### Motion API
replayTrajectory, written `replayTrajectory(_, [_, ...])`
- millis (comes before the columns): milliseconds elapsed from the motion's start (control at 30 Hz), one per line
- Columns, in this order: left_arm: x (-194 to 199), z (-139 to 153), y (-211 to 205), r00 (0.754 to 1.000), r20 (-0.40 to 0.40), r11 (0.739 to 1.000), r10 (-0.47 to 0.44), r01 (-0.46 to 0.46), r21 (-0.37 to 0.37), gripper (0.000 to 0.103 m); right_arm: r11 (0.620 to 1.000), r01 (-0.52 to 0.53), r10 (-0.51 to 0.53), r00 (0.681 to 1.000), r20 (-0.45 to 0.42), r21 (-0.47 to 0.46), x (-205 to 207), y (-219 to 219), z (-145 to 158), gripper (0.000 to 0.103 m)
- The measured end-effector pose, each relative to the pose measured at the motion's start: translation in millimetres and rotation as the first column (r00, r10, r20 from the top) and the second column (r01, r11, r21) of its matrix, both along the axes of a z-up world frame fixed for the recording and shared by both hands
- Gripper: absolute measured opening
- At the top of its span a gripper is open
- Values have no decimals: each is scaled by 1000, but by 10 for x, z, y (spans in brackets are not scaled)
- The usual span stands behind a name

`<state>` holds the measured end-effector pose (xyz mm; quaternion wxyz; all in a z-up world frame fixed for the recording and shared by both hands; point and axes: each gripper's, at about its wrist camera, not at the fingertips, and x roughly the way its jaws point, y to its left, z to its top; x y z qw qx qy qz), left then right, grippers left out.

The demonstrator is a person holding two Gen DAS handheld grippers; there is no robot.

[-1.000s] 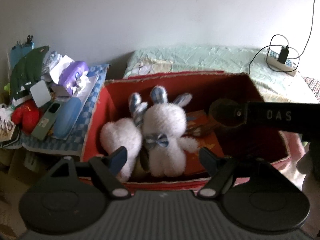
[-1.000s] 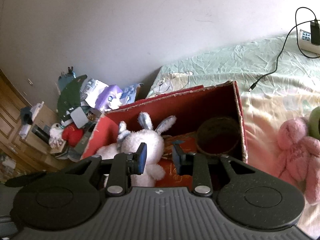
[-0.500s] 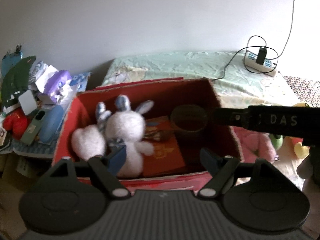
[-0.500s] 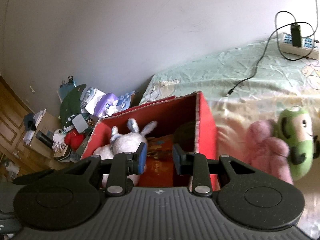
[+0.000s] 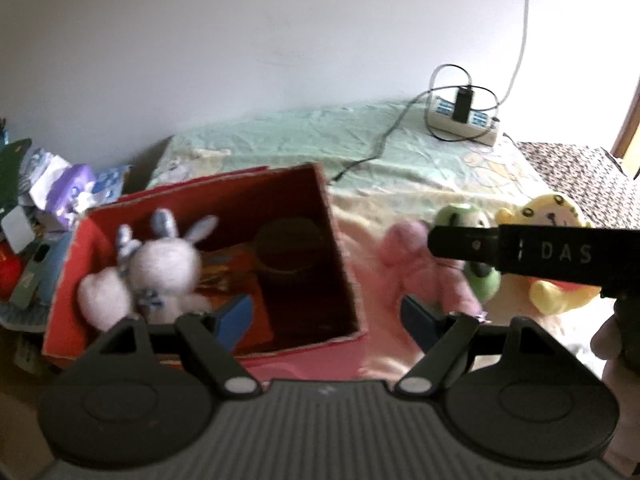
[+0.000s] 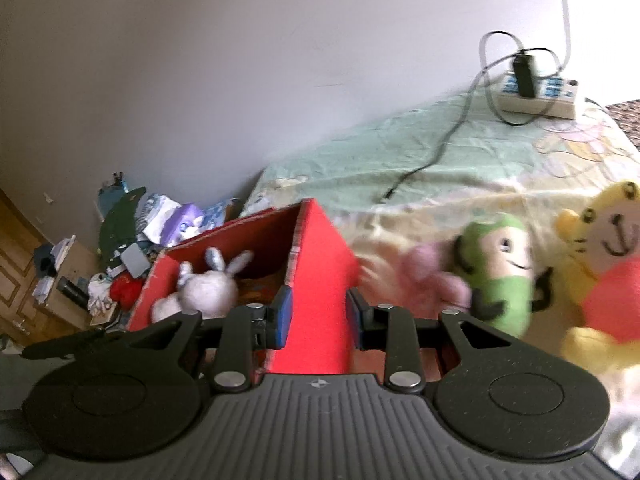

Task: Organize objects
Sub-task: 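Withdraw both grippers from the box toward the yellow tiger plush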

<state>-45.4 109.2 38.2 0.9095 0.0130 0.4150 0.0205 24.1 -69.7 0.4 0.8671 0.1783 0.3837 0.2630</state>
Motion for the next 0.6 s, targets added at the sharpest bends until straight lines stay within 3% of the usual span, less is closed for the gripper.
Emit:
replayTrajectory(233, [77,-127,-379,997,-12,997,-77,76,-27,82,997,72,-73,997,-28,-18,-20,-465,-116,31])
replayTrajectory(600, [398,-352,-950,974,-66,964,-219,205,-170,81,979,203,-204,977,-59,-19,-30,-1189,-294,32])
